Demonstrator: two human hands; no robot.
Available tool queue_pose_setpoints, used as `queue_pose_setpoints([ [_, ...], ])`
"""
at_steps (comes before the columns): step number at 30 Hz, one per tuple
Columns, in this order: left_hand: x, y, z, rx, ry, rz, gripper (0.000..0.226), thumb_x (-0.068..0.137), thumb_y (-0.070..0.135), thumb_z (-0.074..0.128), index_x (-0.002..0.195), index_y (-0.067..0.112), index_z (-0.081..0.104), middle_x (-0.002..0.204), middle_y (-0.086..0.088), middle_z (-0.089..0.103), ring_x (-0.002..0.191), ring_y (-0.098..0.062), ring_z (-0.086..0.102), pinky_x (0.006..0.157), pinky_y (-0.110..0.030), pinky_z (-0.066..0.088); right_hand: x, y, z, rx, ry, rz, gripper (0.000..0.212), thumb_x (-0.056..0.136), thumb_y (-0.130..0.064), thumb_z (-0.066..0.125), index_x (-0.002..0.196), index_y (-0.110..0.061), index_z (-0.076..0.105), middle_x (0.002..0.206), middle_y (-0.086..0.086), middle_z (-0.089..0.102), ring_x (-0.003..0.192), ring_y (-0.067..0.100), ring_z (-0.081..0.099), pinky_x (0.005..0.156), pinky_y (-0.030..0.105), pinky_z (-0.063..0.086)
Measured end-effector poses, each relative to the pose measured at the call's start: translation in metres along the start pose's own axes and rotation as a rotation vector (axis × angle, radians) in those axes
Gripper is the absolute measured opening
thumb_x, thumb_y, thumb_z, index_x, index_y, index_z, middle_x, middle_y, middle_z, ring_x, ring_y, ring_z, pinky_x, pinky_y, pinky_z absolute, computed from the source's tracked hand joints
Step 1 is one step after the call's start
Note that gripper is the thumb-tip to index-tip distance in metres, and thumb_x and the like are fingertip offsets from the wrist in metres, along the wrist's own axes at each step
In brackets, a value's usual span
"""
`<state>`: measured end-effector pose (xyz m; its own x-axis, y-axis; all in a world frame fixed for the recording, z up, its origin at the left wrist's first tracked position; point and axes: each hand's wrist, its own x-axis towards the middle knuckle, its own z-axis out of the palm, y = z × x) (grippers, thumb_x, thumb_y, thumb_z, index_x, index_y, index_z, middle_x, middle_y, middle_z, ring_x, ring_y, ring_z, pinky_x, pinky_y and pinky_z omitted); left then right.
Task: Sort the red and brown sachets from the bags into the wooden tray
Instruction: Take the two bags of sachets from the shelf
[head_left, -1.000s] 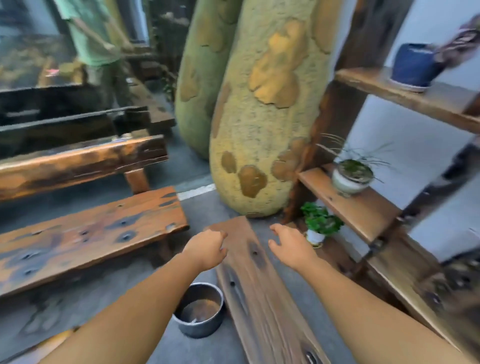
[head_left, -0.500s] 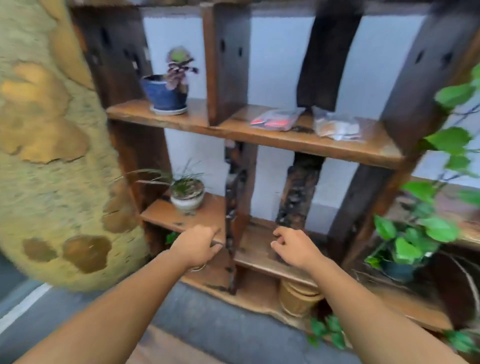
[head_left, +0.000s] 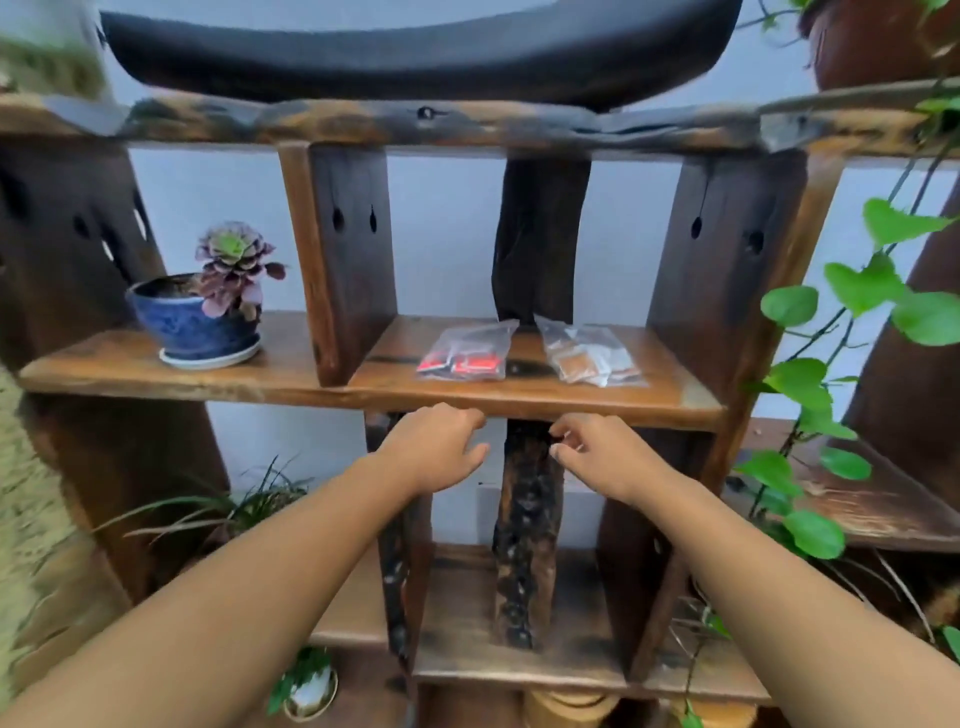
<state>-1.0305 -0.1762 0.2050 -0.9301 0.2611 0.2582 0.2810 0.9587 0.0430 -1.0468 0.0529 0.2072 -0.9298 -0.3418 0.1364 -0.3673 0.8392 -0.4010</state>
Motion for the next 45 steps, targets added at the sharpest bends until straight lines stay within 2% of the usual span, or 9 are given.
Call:
queue_pose_setpoints([
  [3,0.023,-0.017,-0.028,0.045,0.078,0.065,0.031,0.095,0.042,0.048,0.111,0.020,0.064,0.106,-0.005,0.071,0.094,-0.027,0.064,0.072,-0.034,0.049,0.021,-0.024,-0.024,-0.043,0.068,-0.012,0.027,0.095,-0.032,0.055,0.117,-0.019,0.063,0.097,-0.001,0.064,0.091,0.019,0.062,0.074,0.033,0.047],
  [9,0.074,-0.038,-0.054,-0.024,0.143,0.098,0.037,0.092,0.044,0.049,0.117,0.021,0.065,0.118,-0.006,0.068,0.100,-0.026,0.064,0.084,-0.040,0.054,0.068,-0.031,-0.054,-0.166,0.150,0.020,0.030,0.090,-0.035,0.053,0.114,-0.021,0.065,0.104,0.003,0.073,0.098,0.024,0.066,0.086,0.040,0.055],
  [15,0.133,-0.042,-0.049,-0.063,0.071,0.042,0.051,0.091,0.047,0.053,0.133,0.017,0.055,0.126,-0.013,0.060,0.113,-0.032,0.059,0.094,-0.043,0.051,0.120,-0.011,-0.070,-0.189,0.152,0.030,0.045,0.089,-0.040,0.056,0.129,-0.019,0.057,0.131,0.012,0.059,0.117,0.032,0.058,0.098,0.043,0.049],
  [22,0.186,-0.052,-0.012,-0.082,-0.038,-0.082,0.058,0.092,0.058,0.049,0.140,0.025,0.048,0.136,-0.006,0.055,0.116,-0.027,0.057,0.094,-0.041,0.050,0.177,0.049,-0.073,-0.165,0.122,0.084,0.047,0.092,-0.038,0.057,0.134,-0.016,0.055,0.134,0.012,0.059,0.118,0.030,0.057,0.097,0.039,0.047],
  [28,0.217,-0.066,0.019,-0.229,-0.118,-0.148,0.066,0.094,0.063,0.040,0.148,0.026,0.038,0.151,-0.007,0.046,0.134,-0.029,0.047,0.107,-0.043,0.038,0.214,0.083,-0.058,-0.122,0.074,0.109,0.057,0.091,-0.053,0.053,0.138,-0.021,0.051,0.138,0.007,0.055,0.121,0.027,0.056,0.088,0.033,0.042],
  [31,0.227,-0.070,0.020,-0.275,-0.175,-0.159,0.071,0.092,0.068,0.039,0.152,0.031,0.032,0.157,-0.005,0.039,0.140,-0.028,0.040,0.112,-0.043,0.031,0.228,0.089,-0.048,-0.097,0.028,0.109,0.064,0.092,-0.057,0.050,0.143,-0.019,0.047,0.144,0.009,0.052,0.126,0.029,0.053,0.093,0.035,0.039],
  [35,0.237,-0.073,0.014,-0.352,-0.194,-0.156,0.064,0.096,0.065,0.035,0.149,0.029,0.038,0.154,-0.003,0.044,0.138,-0.027,0.042,0.109,-0.039,0.031,0.244,0.088,-0.050,-0.079,0.004,0.105,0.065,0.096,-0.059,0.043,0.144,-0.014,0.048,0.146,0.009,0.053,0.132,0.029,0.050,0.102,0.036,0.038],
  [40,0.243,-0.083,0.018,-0.322,-0.138,-0.119,0.057,0.101,0.056,0.033,0.145,0.023,0.047,0.149,-0.004,0.050,0.134,-0.026,0.047,0.108,-0.036,0.032,0.259,0.090,-0.047,-0.099,-0.038,0.118,0.063,0.094,-0.066,0.036,0.130,-0.019,0.059,0.130,0.007,0.064,0.117,0.027,0.059,0.094,0.037,0.044],
  [45,0.236,-0.074,0.027,-0.374,-0.104,-0.098,0.049,0.105,0.046,0.032,0.143,0.021,0.049,0.148,-0.007,0.051,0.135,-0.026,0.046,0.111,-0.033,0.031,0.255,0.086,-0.032,-0.118,0.003,0.064,0.060,0.098,-0.058,0.037,0.140,-0.018,0.051,0.140,0.009,0.059,0.125,0.030,0.055,0.101,0.039,0.043],
])
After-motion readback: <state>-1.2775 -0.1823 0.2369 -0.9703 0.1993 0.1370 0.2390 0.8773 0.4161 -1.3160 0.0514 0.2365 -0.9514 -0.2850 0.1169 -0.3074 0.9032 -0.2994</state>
